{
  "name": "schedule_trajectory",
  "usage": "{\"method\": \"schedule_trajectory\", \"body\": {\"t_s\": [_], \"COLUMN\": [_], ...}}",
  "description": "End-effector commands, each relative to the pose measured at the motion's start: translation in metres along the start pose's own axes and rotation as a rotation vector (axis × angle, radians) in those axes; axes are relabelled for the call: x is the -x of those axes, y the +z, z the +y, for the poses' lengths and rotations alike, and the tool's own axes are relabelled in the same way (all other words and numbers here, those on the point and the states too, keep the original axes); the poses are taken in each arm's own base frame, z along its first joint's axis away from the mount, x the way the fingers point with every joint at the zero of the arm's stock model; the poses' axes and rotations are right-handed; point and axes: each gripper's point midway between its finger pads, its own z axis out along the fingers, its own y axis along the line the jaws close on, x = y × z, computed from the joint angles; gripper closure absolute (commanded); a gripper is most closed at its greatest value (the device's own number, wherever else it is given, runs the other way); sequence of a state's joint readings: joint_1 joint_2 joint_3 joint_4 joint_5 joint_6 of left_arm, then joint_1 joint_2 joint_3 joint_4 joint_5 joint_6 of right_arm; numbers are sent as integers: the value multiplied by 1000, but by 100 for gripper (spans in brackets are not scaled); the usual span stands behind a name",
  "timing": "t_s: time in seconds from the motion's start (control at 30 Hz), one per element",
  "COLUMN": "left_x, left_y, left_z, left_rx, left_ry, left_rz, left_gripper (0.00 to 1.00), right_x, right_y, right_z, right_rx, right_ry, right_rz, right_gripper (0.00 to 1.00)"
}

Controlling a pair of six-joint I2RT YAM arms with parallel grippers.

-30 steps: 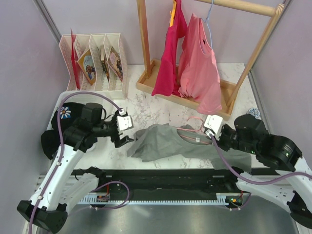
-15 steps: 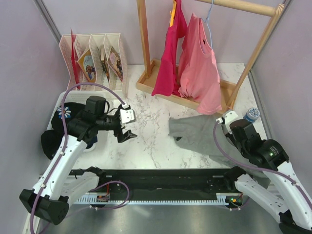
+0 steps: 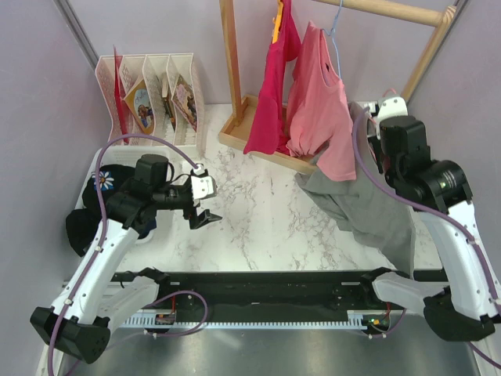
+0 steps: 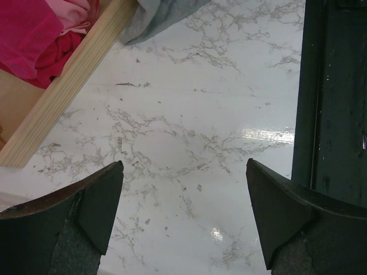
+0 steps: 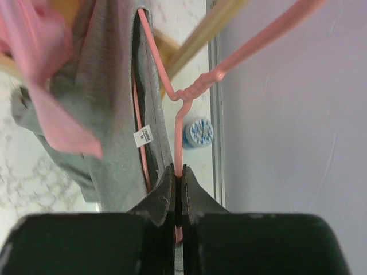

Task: Place the t-shirt on the hanger
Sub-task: Place the hanger at the clothesline.

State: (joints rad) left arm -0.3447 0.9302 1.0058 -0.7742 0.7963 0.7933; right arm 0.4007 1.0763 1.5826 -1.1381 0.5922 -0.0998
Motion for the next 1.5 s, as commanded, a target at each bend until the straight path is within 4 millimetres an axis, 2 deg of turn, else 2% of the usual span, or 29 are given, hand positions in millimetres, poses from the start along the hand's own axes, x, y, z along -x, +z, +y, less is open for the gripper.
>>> {"method": "schedule_trajectory", "body": {"t_s": [0.0, 0.03, 0.07, 0.13, 0.17, 0.23, 0.27, 0.3, 0.37, 0.4, 0.43, 0.47, 0.5, 0.67, 0.77, 0.87, 0.97, 1.03, 1.17, 1.23, 1.27, 1.33, 1.37, 1.43, 1.47], "left_x": [13, 13, 13, 13, 12, 12, 12, 11, 12, 14, 14, 15, 16, 18, 15, 11, 8, 5, 4, 3, 1, -1, -3, -4, -4], "left_y": [-3, -4, -4, -6, -7, -8, -8, -8, -8, -7, -7, -8, -8, -8, -7, -7, -8, -7, -8, -8, -7, -8, -7, -7, -7], "left_z": [-6, -7, -8, -11, -11, -13, -14, -15, -16, -16, -17, -16, -16, -17, -19, -23, -26, -28, -30, -30, -31, -30, -31, -32, -32], "left_rx": [3, 4, 5, 13, 16, 17, 18, 16, 11, 11, 10, 14, 16, 16, 23, 29, 34, 34, 36, 40, 39, 46, 44, 41, 40], "left_ry": [19, 15, 14, 20, 22, 19, 18, 6, 1, -2, -7, -7, -11, -16, -30, -39, -35, -41, -35, -30, -31, -26, -29, -29, -30], "left_rz": [-66, -67, -68, -70, -69, -73, -75, -74, -82, -87, -91, -95, -96, -110, -117, -117, -120, -117, -118, -115, -113, -110, -106, -107, -106], "left_gripper": [6, 7, 6, 6, 6, 6, 6, 6, 6, 6, 6, 6, 6, 6, 6, 6, 6, 6, 6, 6, 6, 6, 6, 6, 6], "right_x": [74, 83, 101, 119, 136, 151, 164, 171, 186, 192, 196, 206, 211, 231, 252, 263, 265, 263, 244, 237, 228, 221, 213, 206, 196], "right_y": [-7, 0, -7, -1, -11, -4, -11, -3, -6, 2, 4, -1, 10, 31, 22, 24, 46, 62, 98, 106, 116, 116, 123, 119, 126], "right_z": [-16, -14, -23, -24, -35, -40, -49, -49, -66, -66, -73, -81, -78, -95, -101, -104, -104, -97, -78, -77, -72, -70, -64, -63, -57], "right_rx": [-34, -46, -60, -71, -87, -106, -116, -124, -164, -163, -182, -193, -183, -201, -200, -214, -234, -223, -199, -196, -191, -180, -173, -160, -147], "right_ry": [135, 130, 159, 155, 188, 183, 208, 202, 227, 223, 232, 252, 245, 299, 318, 326, 311, 305, 278, 283, 273, 271, 260, 261, 246], "right_rz": [-170, -167, -219, -237, -290, -301, -344, -342, -388, -393, -402, -439, -435, -502, -610, -637, -623, -598, -514, -496, -464, -451, -427, -423, -395], "right_gripper": [100, 100, 100, 100, 100, 100, 100, 100, 100, 100, 100, 100, 100, 100, 100, 100, 100, 100, 100, 100, 100, 100, 100, 100, 100]}}
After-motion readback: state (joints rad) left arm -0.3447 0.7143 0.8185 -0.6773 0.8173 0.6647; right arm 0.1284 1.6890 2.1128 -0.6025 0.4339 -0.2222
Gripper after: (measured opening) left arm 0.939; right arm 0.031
